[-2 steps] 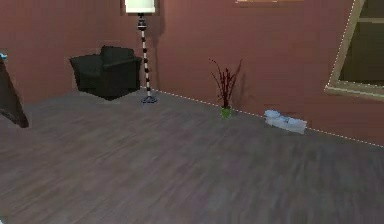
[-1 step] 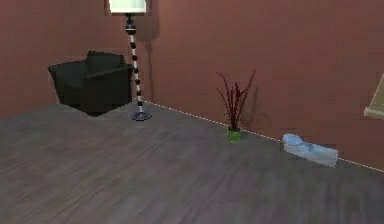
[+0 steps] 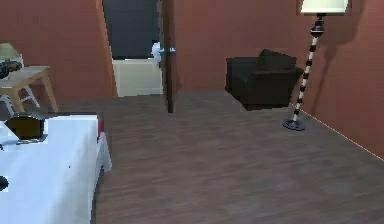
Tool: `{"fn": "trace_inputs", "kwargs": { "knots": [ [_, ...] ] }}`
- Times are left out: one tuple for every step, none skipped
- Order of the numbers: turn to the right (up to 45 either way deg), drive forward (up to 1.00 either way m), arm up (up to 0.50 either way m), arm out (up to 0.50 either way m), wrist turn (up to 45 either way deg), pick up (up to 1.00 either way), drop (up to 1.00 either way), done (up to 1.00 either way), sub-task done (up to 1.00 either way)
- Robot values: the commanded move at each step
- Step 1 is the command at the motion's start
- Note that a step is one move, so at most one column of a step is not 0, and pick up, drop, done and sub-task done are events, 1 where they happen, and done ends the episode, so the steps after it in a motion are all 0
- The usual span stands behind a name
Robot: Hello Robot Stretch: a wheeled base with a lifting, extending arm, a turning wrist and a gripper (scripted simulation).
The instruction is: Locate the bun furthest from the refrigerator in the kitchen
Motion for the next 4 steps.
{"fn": "trace_inputs", "kwargs": {
  "knots": [
    [-12.0, 0.0, 0.0, 0.0, 0.0, 0.0, 0.0, 0.0, 0.0],
    [0.0, 1.0, 0.0, 0.0, 0.0, 0.0, 0.0, 0.0, 0.0],
    [0.0, 0.95, 0.0, 0.0, 0.0, 0.0, 0.0, 0.0, 0.0],
    [12.0, 0.0, 0.0, 0.0, 0.0, 0.0, 0.0, 0.0, 0.0]
  ]
}}
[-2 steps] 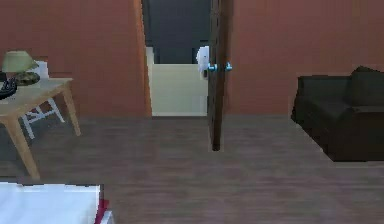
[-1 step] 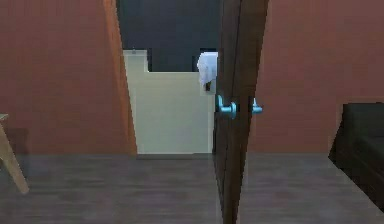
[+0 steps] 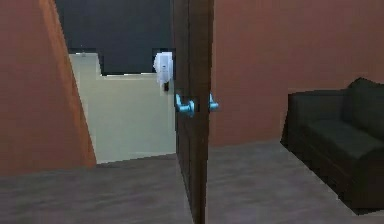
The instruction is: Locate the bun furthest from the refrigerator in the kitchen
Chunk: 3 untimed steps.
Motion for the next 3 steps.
{"fn": "trace_inputs", "kwargs": {
  "knots": [
    [0.0, 0.1, 0.0, 0.0, 0.0, 0.0, 0.0, 0.0, 0.0],
    [-33.0, 0.0, 0.0, 0.0, 0.0, 0.0, 0.0, 0.0, 0.0],
    [0.0, 0.7, 0.0, 0.0, 0.0, 0.0, 0.0, 0.0, 0.0]
  ]
}}
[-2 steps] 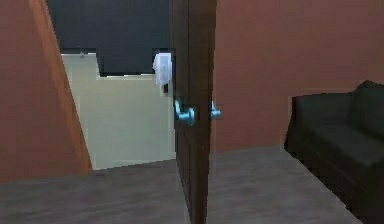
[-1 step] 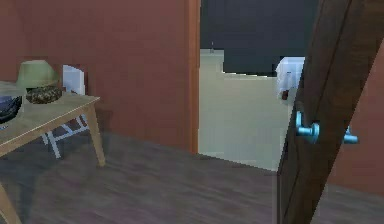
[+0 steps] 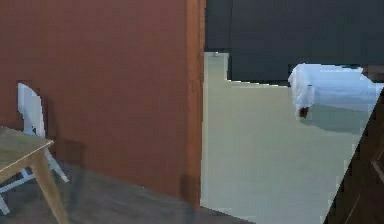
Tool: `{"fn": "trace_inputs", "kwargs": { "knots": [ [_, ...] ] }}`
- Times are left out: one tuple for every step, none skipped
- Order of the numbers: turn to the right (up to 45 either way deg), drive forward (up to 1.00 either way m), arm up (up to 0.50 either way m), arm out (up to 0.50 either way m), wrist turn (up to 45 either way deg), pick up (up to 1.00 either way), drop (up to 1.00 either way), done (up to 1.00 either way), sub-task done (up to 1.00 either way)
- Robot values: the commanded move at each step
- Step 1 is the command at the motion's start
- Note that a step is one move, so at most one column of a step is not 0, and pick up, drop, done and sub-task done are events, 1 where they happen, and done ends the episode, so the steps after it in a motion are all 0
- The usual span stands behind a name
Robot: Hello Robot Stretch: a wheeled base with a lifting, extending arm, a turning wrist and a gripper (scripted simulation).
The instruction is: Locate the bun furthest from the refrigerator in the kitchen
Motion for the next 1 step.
{"fn": "trace_inputs", "kwargs": {
  "knots": [
    [15.0, 0.0, 0.0, 0.0, 0.0, 0.0, 0.0, 0.0, 0.0]
  ]
}}
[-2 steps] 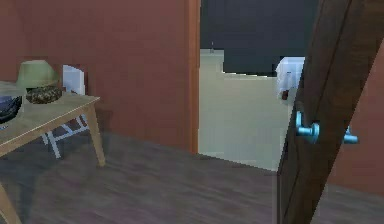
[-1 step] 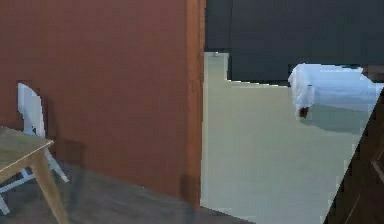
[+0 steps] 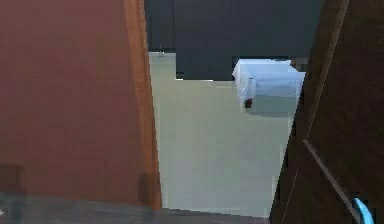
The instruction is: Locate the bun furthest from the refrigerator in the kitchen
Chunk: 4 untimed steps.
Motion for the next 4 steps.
{"fn": "trace_inputs", "kwargs": {
  "knots": [
    [3.0, 0.0, 0.0, 0.0, 0.0, 0.0, 0.0, 0.0, 0.0],
    [-39.0, 0.0, 0.0, 0.0, 0.0, 0.0, 0.0, 0.0, 0.0],
    [0.0, 0.2, 0.0, 0.0, 0.0, 0.0, 0.0, 0.0, 0.0],
    [45.0, 0.0, 0.0, 0.0, 0.0, 0.0, 0.0, 0.0, 0.0]
  ]
}}
